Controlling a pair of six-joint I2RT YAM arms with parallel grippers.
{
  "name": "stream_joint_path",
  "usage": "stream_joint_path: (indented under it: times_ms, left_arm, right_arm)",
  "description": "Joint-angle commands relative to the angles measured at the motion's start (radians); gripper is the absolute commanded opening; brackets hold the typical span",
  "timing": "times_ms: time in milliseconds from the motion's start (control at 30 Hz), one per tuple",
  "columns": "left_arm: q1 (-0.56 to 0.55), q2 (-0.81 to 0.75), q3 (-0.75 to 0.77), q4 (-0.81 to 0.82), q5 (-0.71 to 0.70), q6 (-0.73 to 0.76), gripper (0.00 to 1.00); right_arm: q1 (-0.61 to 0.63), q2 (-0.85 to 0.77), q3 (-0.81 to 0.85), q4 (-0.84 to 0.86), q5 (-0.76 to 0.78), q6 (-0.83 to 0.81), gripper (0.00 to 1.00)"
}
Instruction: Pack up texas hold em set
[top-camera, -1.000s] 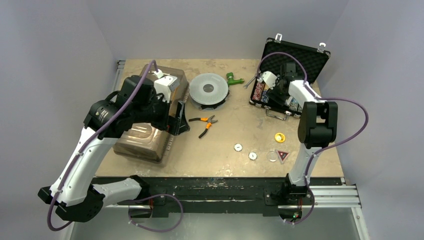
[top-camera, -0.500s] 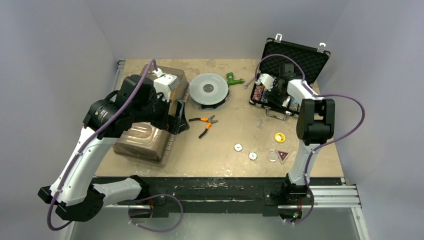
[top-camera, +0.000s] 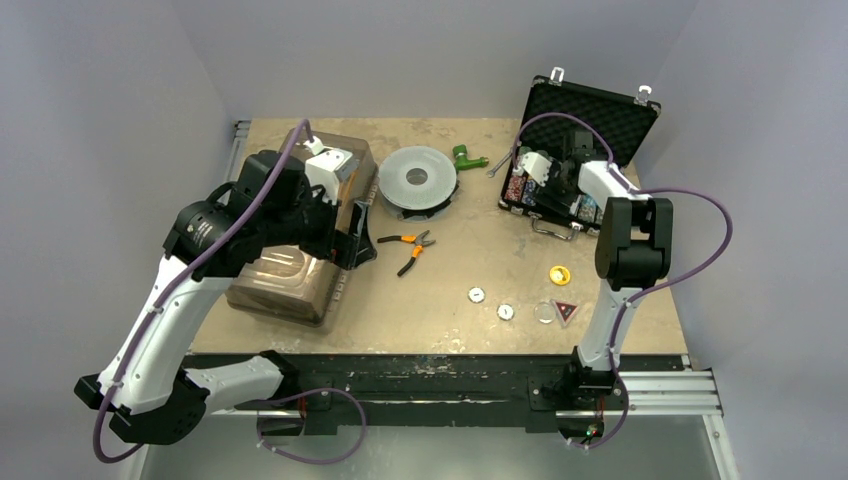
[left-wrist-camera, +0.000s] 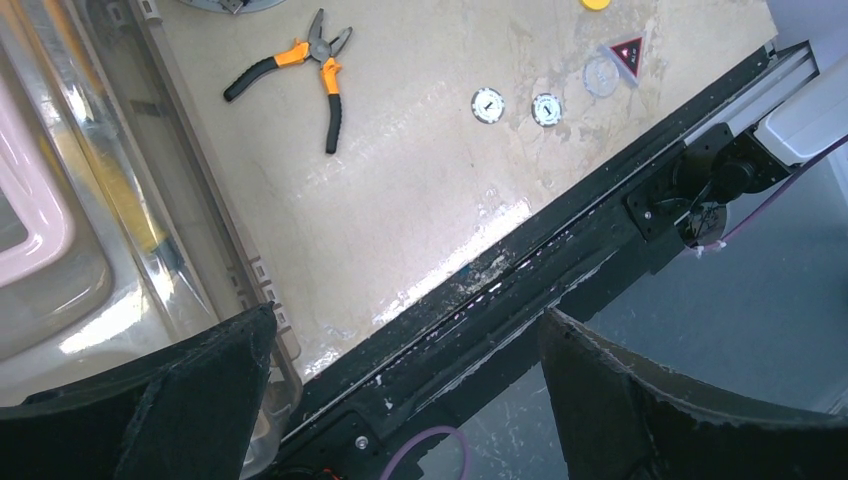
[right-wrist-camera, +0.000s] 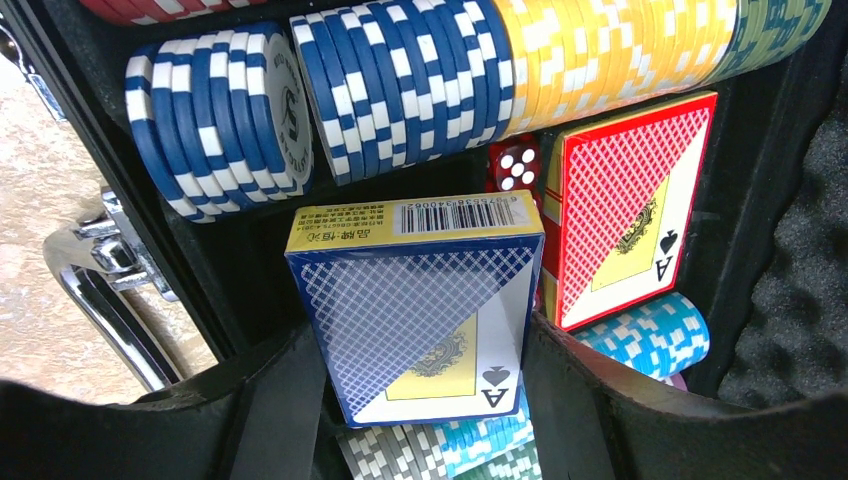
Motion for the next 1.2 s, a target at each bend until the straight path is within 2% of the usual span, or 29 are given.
stream_joint_path:
  times_ms: [0, 33, 100, 133, 167, 200, 367, 467, 567, 667, 700, 767, 833, 900, 1000, 1033, 1100, 1167]
  left_arm:
    - [-0.005, -0.018, 0.018, 0.015, -0.012, 0.017, 1.00]
    - [-0.005, -0.017, 0.019, 0.015, -0.012, 0.017, 1.00]
    - [-0.005, -0.017, 0.017, 0.017, -0.012, 0.017, 1.00]
    - [-0.004, -0.017, 0.018, 0.017, -0.011, 0.017, 1.00]
    - [-0.004, -0.016, 0.019, 0.018, -0.011, 0.016, 1.00]
    - [-0.003, -0.014, 0.021, 0.020, -0.007, 0.016, 1.00]
    - [-0.004, -0.003, 0.033, 0.023, 0.004, 0.010, 1.00]
    - [-0.004, 0.006, 0.043, 0.029, 0.015, 0.001, 1.00]
    - [-0.003, 0.019, 0.053, 0.040, 0.029, -0.006, 1.00]
    - [-0.004, 0.031, 0.068, 0.043, 0.038, -0.010, 1.00]
    - [-0.004, 0.034, 0.071, 0.044, 0.042, -0.011, 1.00]
    - [-0.004, 0.034, 0.072, 0.047, 0.047, -0.014, 1.00]
    - [-0.004, 0.034, 0.068, 0.049, 0.051, -0.019, 1.00]
    - [-0.004, 0.036, 0.066, 0.052, 0.060, -0.022, 1.00]
    - [-0.003, 0.035, 0.065, 0.053, 0.071, -0.023, 1.00]
    - [-0.004, 0.033, 0.064, 0.053, 0.069, -0.022, 1.00]
    - [-0.004, 0.026, 0.063, 0.051, 0.064, -0.020, 1.00]
    - [-0.004, 0.020, 0.060, 0.050, 0.059, -0.018, 1.00]
  right_arm:
    - [-0.005, -0.035, -0.012, -0.024, -0.026, -0.037, 0.00]
    - [-0.005, -0.040, -0.015, -0.023, -0.034, -0.033, 0.02]
    - [-0.002, -0.052, -0.024, -0.021, -0.042, -0.025, 0.13]
    - [-0.001, -0.060, -0.031, -0.019, -0.045, -0.020, 0.40]
    - [0.000, -0.073, -0.040, -0.014, -0.044, -0.016, 0.91]
    - [0.001, -0.088, -0.053, -0.009, -0.046, -0.014, 0.98]
    - [0.001, -0.183, -0.117, 0.043, -0.010, 0.038, 0.99]
    - [0.001, -0.240, -0.132, 0.135, 0.053, 0.194, 0.99]
    - [0.003, -0.273, -0.141, 0.259, 0.084, 0.443, 0.99]
    - [-0.001, -0.283, -0.147, 0.390, 0.173, 0.875, 0.99]
    - [-0.004, -0.263, -0.099, 0.344, 0.212, 1.015, 0.99]
    - [-0.015, -0.180, 0.052, 0.144, 0.191, 1.241, 0.99]
    - [-0.017, -0.073, 0.192, -0.025, 0.115, 1.371, 0.99]
    - [-0.017, -0.029, 0.204, -0.034, 0.050, 1.459, 0.99]
    - [-0.017, -0.088, 0.067, 0.167, 0.051, 1.553, 0.90]
    - [-0.017, -0.113, 0.023, 0.226, 0.062, 1.567, 0.82]
    - [-0.017, -0.128, -0.009, 0.266, 0.095, 1.585, 0.56]
    - [-0.017, -0.117, -0.006, 0.259, 0.130, 1.586, 0.52]
